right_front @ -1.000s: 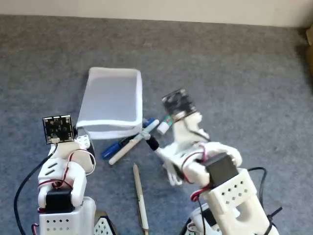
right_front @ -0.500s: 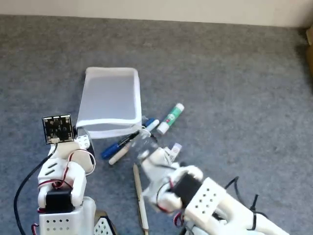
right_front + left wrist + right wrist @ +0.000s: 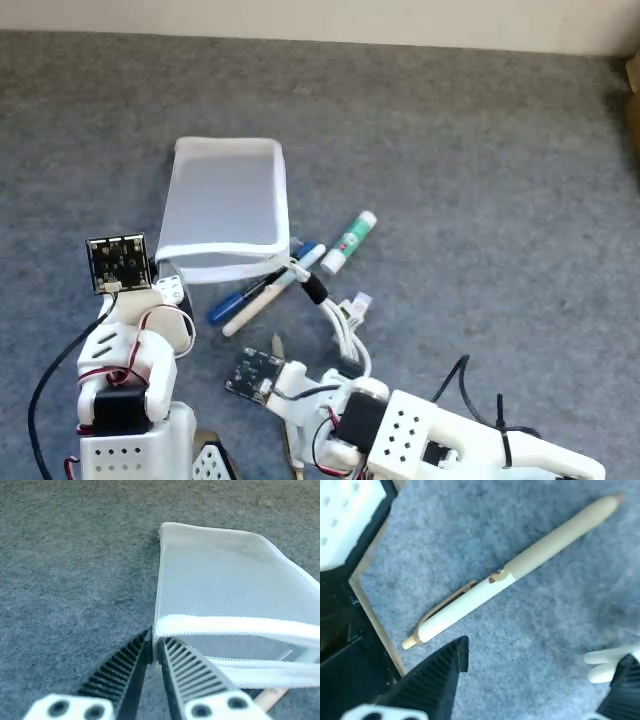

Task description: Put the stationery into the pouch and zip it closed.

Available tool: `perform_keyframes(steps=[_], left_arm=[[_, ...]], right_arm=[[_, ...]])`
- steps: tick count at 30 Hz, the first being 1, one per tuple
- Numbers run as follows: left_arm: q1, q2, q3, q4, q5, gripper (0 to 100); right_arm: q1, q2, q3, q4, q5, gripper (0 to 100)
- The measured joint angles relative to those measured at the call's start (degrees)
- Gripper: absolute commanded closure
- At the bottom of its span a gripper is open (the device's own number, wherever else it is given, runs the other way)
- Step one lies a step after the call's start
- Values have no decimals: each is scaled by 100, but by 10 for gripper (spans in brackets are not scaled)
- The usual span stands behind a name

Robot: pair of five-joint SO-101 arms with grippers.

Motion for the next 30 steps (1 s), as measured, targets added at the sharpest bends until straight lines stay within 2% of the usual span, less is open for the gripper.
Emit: perform_keyframes(steps=[9, 16, 22, 30], left_arm=[[0, 0, 0, 0, 0, 993], [0, 0, 0, 0, 0, 993], [0, 0, 0, 0, 0, 993], [0, 0, 0, 0, 0, 993]], right_arm=[[88, 0, 35, -88, 9, 591], [1011, 0, -492, 510, 9, 591], [2180, 0, -1301, 756, 9, 592], [2400, 0, -1415, 765, 9, 722]])
